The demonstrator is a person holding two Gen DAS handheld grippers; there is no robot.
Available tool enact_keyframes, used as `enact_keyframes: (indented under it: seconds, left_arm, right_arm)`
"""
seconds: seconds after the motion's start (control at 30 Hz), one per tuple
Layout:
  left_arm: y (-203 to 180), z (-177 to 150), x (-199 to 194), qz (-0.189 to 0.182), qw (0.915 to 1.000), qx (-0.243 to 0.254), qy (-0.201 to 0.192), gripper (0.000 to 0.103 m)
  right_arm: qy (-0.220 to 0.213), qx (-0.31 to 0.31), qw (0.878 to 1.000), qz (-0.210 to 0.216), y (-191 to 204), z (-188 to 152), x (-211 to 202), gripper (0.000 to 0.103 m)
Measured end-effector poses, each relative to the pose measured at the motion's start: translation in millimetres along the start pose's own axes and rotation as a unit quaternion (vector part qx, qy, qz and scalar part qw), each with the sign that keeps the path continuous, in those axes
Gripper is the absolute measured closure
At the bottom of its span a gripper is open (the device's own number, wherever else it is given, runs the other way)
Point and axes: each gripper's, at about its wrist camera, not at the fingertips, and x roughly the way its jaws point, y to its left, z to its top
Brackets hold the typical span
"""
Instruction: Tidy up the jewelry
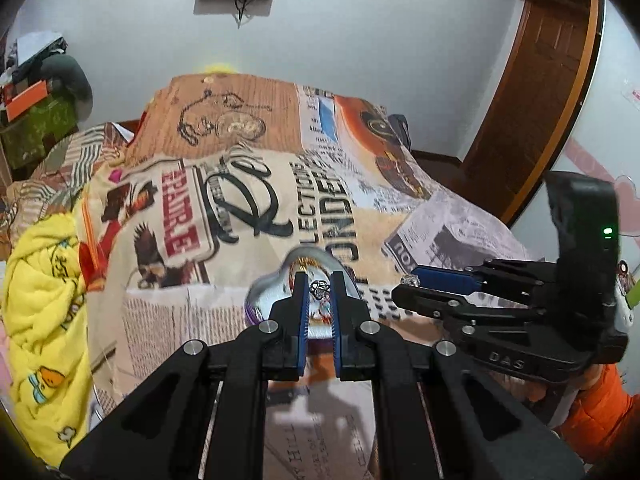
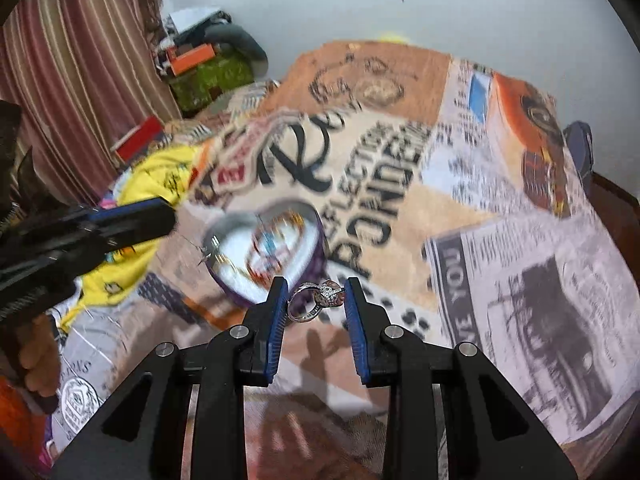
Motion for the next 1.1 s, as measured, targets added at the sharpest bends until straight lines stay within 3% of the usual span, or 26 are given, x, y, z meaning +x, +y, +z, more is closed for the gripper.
enact_keyframes:
  seconds: [0.27, 0.83, 0.9, 0.97, 1.1]
  left_arm:
    - [10, 11, 12, 0.004, 1.0000, -0.005, -0.004, 0.095]
    - [25, 1, 48, 0.005, 0.9993, -0.014, 0.033, 0.094]
    - [25, 1, 49, 0.018, 0.9991, -0.013, 0.036, 0.089]
    - [27, 0, 47, 0.028, 0.9990, -0.015, 0.033, 0.074]
    - [33, 0, 40, 0.041, 0.9986, -0.022, 0.023, 0.071]
  right_arm:
    - [-0.015, -0.006, 1.000, 0.011, 10, 20, 9, 0.077]
    - [0.022, -0.028, 0.999, 0.016, 17, 21, 48, 0.077]
    - [0.021, -0.034, 0.999, 0.013, 19, 22, 49, 0.077]
    - [0.020, -0.037, 0.999, 0.013, 21, 22, 48, 0.077]
    - [0.024, -0.037, 0.999, 0.012, 23, 23, 48, 0.077]
